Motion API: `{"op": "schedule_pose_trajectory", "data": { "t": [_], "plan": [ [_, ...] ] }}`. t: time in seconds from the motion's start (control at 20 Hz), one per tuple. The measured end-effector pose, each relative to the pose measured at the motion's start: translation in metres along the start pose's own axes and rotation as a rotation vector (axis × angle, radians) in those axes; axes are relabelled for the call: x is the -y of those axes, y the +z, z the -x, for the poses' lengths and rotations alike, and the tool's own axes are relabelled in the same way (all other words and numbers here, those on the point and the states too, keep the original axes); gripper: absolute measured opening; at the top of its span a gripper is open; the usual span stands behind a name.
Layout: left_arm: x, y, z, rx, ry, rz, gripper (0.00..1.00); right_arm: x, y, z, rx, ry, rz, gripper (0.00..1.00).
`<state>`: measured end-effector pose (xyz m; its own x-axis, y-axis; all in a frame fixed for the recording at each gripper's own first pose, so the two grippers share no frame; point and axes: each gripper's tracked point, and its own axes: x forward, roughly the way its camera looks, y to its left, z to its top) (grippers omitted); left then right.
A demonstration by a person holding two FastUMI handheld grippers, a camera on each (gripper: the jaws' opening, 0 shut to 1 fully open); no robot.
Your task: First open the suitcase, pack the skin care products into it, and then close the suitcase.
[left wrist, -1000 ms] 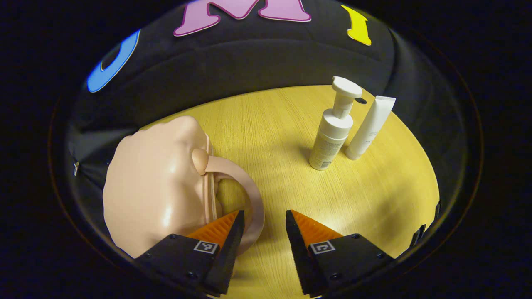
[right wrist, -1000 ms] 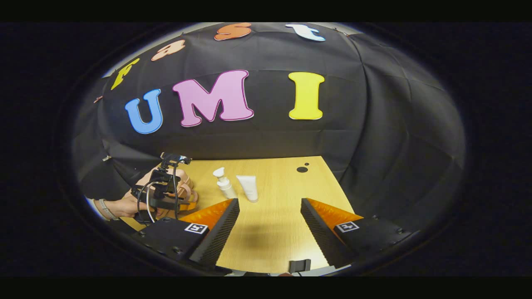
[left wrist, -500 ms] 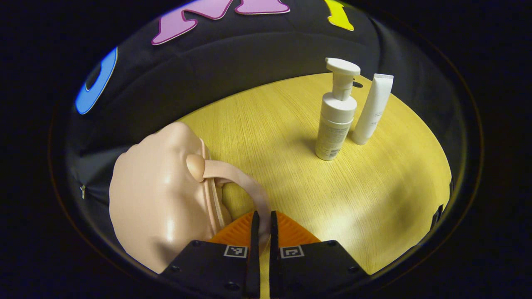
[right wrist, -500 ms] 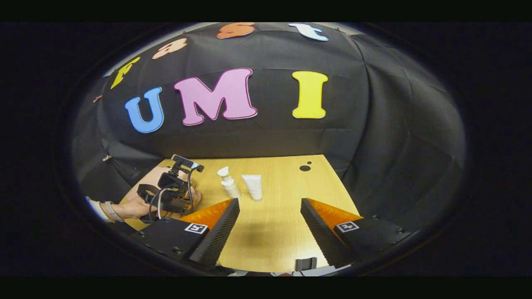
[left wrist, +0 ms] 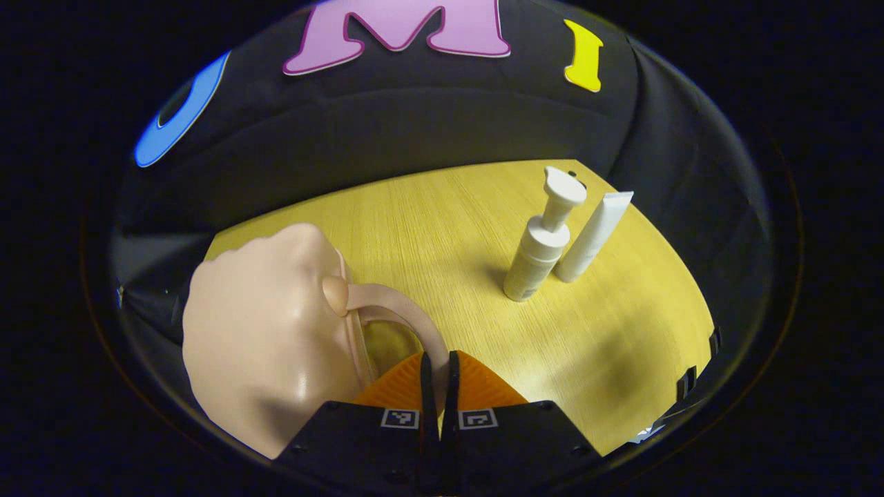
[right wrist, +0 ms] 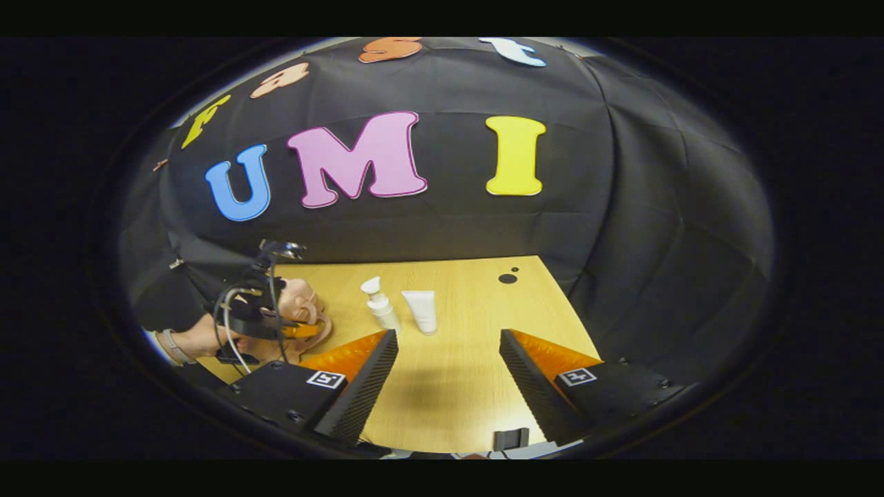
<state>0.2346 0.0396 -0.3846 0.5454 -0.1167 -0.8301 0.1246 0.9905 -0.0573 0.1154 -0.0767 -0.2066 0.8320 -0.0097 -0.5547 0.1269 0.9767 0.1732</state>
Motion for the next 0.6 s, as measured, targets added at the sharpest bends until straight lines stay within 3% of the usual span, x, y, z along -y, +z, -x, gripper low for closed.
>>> {"op": "schedule_pose_trajectory", "data": {
  "t": [0.3, 0.6],
  "plan": [
    [-0.046, 0.057, 0.084, 0.150, -0.069, 0.127, 0.06, -0.014, -0.001, -0.007, -0.003, 0.021, -0.013, 0.95],
    [-0.134, 0.080, 0.159, 0.278, -0.090, 0.249, 0.06, -0.037, 0.002, -0.017, -0.001, 0.050, -0.008, 0.95]
  ]
}}
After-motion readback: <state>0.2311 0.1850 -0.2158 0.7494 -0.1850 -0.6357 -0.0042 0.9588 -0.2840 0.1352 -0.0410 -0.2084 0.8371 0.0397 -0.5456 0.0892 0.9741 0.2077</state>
